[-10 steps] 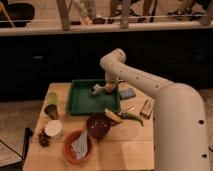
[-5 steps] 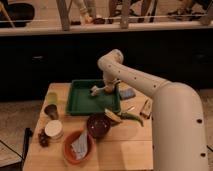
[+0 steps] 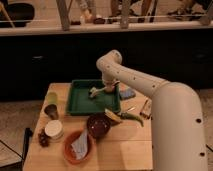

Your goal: Wipe tray with brush

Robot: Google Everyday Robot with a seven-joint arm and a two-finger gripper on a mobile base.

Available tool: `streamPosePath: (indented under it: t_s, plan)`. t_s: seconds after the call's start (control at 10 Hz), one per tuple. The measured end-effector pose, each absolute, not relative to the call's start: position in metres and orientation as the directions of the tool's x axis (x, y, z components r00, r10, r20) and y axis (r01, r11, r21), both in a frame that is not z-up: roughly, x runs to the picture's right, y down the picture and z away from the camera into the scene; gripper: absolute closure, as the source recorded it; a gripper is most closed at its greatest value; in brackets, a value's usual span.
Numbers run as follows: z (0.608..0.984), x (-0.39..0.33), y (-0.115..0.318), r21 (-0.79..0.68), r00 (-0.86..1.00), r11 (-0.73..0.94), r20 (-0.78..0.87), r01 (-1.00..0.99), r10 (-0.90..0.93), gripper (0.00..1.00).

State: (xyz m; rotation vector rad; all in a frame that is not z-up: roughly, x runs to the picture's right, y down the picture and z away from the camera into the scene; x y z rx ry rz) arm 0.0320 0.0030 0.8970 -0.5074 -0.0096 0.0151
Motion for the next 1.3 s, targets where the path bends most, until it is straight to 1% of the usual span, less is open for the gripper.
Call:
streamPosePath:
  t_s: [1.3]
  plan:
    - [0.8939,0.0290,0.0123,-0.506,0.998,0.861,0.049,0.051,-0.030,0.97]
